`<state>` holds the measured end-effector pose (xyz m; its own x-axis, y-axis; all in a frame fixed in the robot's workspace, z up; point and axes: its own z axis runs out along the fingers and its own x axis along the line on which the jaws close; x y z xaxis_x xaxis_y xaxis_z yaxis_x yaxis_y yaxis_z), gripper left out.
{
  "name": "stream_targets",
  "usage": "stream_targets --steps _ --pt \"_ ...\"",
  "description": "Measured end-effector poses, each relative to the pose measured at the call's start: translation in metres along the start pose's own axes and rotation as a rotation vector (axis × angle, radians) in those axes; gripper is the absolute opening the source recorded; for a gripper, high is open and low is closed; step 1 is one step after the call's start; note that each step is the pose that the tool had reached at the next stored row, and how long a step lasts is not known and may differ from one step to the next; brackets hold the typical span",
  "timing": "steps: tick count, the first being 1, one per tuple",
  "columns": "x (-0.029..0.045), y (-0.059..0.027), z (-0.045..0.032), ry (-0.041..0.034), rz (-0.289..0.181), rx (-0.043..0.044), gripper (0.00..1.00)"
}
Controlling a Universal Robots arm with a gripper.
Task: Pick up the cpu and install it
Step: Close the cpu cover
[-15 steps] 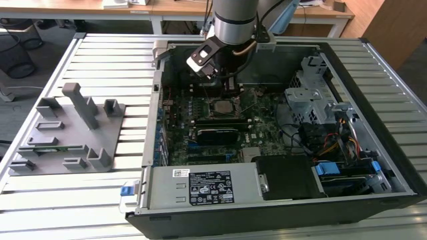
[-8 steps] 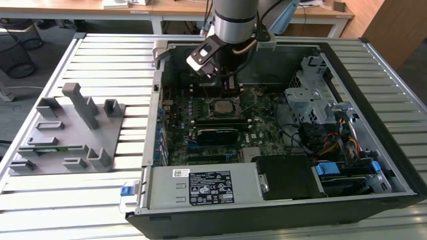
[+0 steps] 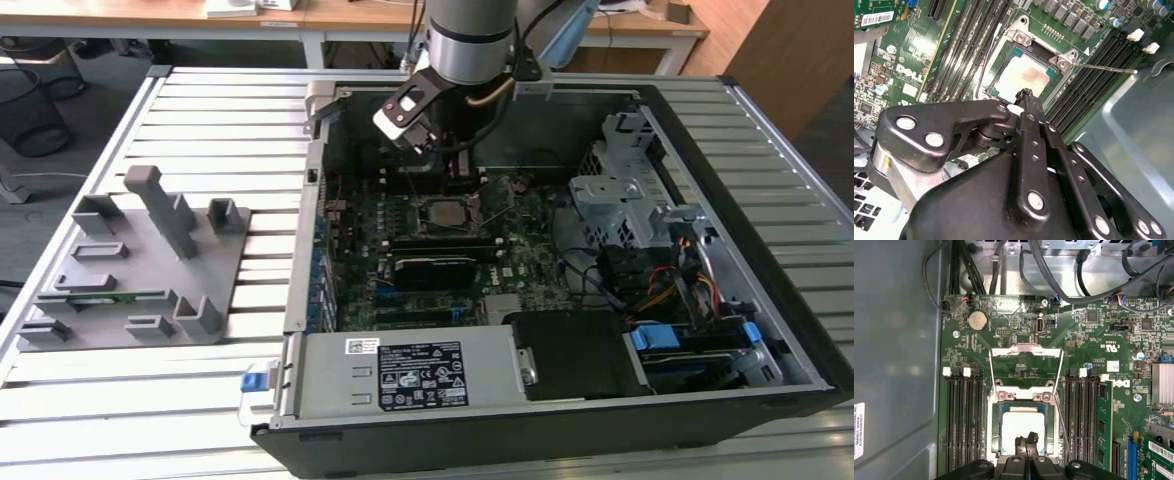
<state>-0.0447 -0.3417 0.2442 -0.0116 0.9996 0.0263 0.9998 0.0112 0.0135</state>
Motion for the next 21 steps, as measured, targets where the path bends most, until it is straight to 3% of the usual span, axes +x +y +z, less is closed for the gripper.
stream_targets --steps 9,15,21 --pt "-0.0003 0.0157 0.0002 -0.0001 0.0 0.0005 0.11" --pt "-0.0082 0.0166 0.0 -0.0001 0.0 0.0005 0.11" --pt "-0.0094 0.0166 -0.0019 -0.0003 0.0 0.0005 0.11"
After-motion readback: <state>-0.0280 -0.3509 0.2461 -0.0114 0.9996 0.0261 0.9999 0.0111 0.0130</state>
